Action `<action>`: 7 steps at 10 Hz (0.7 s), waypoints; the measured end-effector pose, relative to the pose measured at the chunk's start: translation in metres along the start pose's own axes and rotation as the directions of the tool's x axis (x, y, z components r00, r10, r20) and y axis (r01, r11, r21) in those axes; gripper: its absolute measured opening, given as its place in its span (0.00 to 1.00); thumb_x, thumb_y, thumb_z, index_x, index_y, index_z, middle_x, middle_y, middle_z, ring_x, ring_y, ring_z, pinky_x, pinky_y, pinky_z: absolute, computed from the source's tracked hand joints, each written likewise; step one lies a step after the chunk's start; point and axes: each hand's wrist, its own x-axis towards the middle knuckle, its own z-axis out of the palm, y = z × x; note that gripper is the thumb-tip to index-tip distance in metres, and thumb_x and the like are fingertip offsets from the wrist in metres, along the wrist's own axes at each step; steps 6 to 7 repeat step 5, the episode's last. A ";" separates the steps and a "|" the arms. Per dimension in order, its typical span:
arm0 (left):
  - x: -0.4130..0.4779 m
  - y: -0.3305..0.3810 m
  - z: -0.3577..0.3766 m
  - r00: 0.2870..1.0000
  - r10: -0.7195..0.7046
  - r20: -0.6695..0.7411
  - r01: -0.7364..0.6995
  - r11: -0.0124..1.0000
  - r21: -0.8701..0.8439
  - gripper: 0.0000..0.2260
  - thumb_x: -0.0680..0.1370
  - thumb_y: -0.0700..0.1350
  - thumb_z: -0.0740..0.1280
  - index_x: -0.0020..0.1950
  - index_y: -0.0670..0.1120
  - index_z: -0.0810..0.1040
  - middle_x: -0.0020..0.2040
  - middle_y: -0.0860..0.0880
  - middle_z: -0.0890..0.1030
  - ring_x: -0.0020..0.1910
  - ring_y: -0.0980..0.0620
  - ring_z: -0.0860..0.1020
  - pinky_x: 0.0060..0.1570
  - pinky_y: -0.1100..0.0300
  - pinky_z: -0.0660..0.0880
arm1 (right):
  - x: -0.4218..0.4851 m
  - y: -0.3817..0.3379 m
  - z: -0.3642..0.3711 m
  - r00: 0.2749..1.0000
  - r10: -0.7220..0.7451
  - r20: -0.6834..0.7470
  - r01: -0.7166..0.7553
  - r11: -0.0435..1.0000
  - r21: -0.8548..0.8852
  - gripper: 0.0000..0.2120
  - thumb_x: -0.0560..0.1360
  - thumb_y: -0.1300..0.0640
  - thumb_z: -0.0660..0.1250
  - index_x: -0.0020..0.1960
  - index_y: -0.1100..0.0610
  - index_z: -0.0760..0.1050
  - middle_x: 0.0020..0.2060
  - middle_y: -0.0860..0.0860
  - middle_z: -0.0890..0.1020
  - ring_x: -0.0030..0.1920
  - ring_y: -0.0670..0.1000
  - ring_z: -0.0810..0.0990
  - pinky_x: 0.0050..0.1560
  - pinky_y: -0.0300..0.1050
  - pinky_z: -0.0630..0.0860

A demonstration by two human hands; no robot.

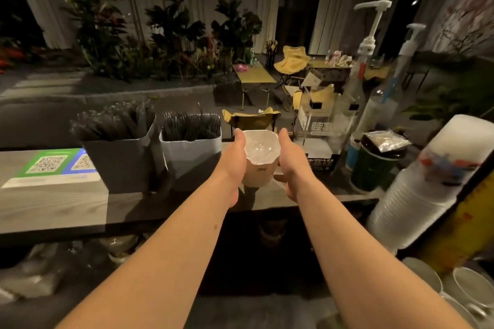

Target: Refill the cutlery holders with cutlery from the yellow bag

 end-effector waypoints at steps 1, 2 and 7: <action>0.024 -0.009 0.000 0.999 -0.053 0.013 0.053 0.999 0.001 0.33 0.82 0.69 0.48 0.82 0.54 0.54 0.81 0.47 0.61 0.78 0.42 0.61 0.77 0.44 0.57 | 0.018 0.008 0.011 0.999 0.042 -0.004 -0.042 0.999 -0.019 0.32 0.81 0.33 0.50 0.79 0.48 0.61 0.76 0.52 0.68 0.74 0.59 0.67 0.72 0.61 0.67; 0.039 -0.019 0.004 0.999 -0.039 -0.017 0.038 0.998 -0.047 0.29 0.83 0.66 0.48 0.82 0.55 0.54 0.77 0.47 0.66 0.68 0.47 0.67 0.70 0.50 0.63 | 0.033 0.014 0.018 1.000 0.019 -0.020 -0.020 0.999 -0.042 0.30 0.82 0.34 0.50 0.79 0.47 0.62 0.76 0.51 0.68 0.74 0.58 0.67 0.72 0.61 0.68; 0.039 -0.022 0.005 0.994 -0.067 -0.090 0.066 0.998 -0.016 0.29 0.84 0.64 0.49 0.83 0.54 0.53 0.79 0.47 0.64 0.76 0.44 0.63 0.76 0.45 0.59 | 0.031 0.014 0.009 1.000 0.022 -0.015 -0.022 1.000 -0.008 0.26 0.83 0.38 0.51 0.78 0.46 0.62 0.75 0.51 0.68 0.73 0.58 0.67 0.66 0.57 0.70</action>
